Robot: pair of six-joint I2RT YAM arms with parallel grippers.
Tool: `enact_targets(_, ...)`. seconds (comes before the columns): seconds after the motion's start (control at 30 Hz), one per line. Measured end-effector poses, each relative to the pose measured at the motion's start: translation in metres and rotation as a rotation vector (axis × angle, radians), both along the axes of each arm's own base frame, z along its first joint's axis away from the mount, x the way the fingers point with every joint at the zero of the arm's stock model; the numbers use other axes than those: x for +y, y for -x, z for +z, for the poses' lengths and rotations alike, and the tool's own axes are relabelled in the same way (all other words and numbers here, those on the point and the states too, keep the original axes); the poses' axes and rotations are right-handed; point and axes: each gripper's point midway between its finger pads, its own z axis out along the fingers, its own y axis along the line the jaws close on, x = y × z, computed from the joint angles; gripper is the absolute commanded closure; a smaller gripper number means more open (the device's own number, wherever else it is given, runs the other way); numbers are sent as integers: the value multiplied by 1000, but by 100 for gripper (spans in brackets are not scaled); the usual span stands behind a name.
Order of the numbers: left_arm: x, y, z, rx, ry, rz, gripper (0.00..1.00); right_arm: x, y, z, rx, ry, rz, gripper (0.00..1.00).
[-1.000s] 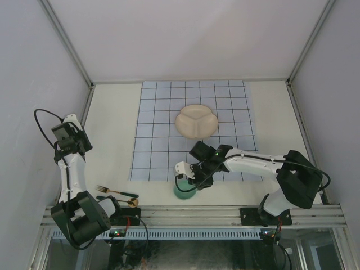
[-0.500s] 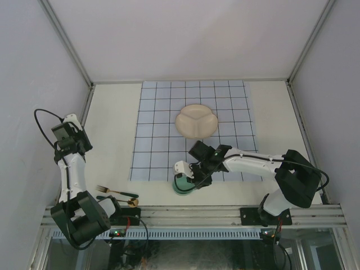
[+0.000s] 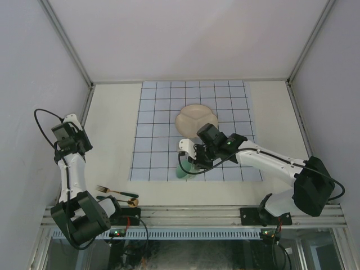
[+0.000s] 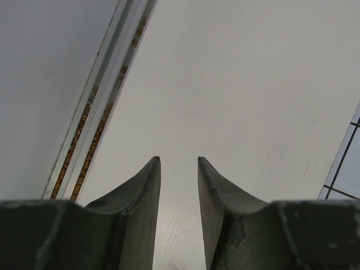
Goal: Set the dinner table for one person
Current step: Pick up the cup at the center of the board, then place the cup on the napkin.
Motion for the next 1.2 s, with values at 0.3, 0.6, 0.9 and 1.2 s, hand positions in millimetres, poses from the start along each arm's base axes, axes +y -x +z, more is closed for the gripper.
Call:
enact_targets(0.3, -1, -1, 0, -3, 3, -5, 63, 6, -16, 15, -34, -41, -59, 100)
enact_targets(0.6, -4, -2, 1, -11, 14, -21, 63, -4, -28, 13, -26, -34, -110, 100)
enact_targets(0.9, -6, -2, 1, -11, 18, -26, 63, -14, -32, 10, -15, -9, -137, 100)
enact_targets(1.2, -7, -2, 1, -10, 22, -29, 63, -42, -32, -4, -15, 23, -181, 100)
